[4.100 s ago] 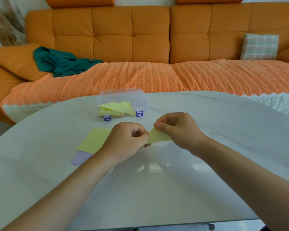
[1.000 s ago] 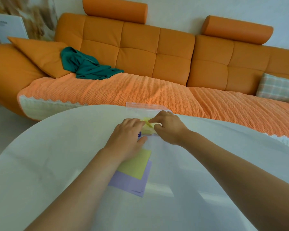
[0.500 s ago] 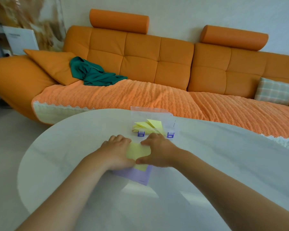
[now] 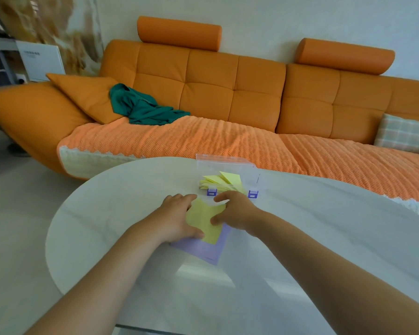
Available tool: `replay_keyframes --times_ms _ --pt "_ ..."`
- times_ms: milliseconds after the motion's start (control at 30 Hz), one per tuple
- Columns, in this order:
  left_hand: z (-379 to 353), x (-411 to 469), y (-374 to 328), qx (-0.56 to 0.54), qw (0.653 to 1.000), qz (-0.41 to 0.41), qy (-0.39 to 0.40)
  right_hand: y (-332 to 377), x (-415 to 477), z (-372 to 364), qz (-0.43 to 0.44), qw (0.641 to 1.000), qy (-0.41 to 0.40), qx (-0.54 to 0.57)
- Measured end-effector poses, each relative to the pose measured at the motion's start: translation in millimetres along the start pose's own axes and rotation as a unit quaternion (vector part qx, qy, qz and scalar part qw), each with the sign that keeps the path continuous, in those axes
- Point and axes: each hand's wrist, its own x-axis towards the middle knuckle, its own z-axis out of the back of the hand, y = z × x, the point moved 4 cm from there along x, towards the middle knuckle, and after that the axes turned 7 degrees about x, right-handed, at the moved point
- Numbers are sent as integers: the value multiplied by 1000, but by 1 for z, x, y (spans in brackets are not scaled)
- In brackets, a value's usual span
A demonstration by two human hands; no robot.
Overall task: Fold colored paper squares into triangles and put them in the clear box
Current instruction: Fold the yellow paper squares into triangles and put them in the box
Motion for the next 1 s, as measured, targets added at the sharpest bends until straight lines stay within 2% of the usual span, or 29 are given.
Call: replay_keyframes --times_ms 167,300,400,500,567,667,733,833,1000 --pt "4 3 -2 -65 997 6 -45 -4 -2 12 14 996 -57 69" --pt "17 3 -11 -174 974 30 -140 -11 -13 32 32 990 -91 100" --pt "20 4 -26 -237 958 40 -158 -20 -23 45 33 990 -88 101" --pt "14 4 -46 -331 935 32 -126 -32 -34 61 50 993 -85 71" --pt "7 4 -59 -388 916 48 -83 -40 -47 72 112 990 -87 2" --pt "-8 8 -79 -465 882 72 -1 -49 -72 82 268 946 -105 -149" --pt "-19 10 -93 -486 869 84 36 -56 -84 87 319 915 -110 -221" --pt "-33 14 -109 -461 880 89 65 -68 -93 95 342 899 -122 -245" --pt "-40 24 -124 -315 948 48 13 -83 -91 111 333 915 -109 -199"
